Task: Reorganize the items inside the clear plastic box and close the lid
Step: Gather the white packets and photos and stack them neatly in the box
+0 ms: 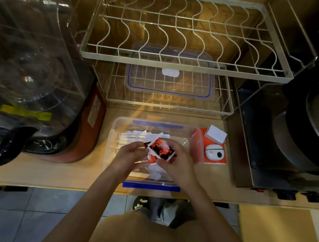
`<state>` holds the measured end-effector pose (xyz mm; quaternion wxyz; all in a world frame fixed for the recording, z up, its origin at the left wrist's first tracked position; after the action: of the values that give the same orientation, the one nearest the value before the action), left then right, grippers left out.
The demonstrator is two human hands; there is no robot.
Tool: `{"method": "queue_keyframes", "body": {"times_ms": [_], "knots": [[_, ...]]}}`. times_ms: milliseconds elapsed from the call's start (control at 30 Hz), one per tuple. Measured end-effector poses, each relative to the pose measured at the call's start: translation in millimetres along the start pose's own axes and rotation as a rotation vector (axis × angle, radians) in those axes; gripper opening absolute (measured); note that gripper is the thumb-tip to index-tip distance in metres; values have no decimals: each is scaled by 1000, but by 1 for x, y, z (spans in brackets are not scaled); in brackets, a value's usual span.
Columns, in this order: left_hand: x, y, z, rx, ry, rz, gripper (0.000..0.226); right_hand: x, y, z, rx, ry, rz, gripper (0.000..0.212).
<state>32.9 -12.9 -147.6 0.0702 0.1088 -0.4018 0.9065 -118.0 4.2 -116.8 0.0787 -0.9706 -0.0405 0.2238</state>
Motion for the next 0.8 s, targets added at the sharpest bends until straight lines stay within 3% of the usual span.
{"method": "queue_keyframes", "body": {"times_ms": [167, 467, 800], "knots": [[-6, 1, 5, -9, 8, 78, 14, -16, 11, 3, 70, 38, -61, 59], [7, -1, 4, -63, 133, 20, 15, 3, 14, -6, -194, -439, -397, 61], [10, -5, 2, -59, 114, -61, 28, 12, 15, -7, -254, -548, -377, 63]]}}
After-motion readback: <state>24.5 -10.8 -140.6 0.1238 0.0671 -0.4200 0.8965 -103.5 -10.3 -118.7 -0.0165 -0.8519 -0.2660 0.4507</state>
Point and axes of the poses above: each hand's wrist, its own y-axis towards the middle knuckle, its own x-axis out of the palm, z = x × y, the point moved 4 cm from there along y, towards the middle knuckle, and after that the axes turned 7 degrees about -x, right-handed, at the moved point
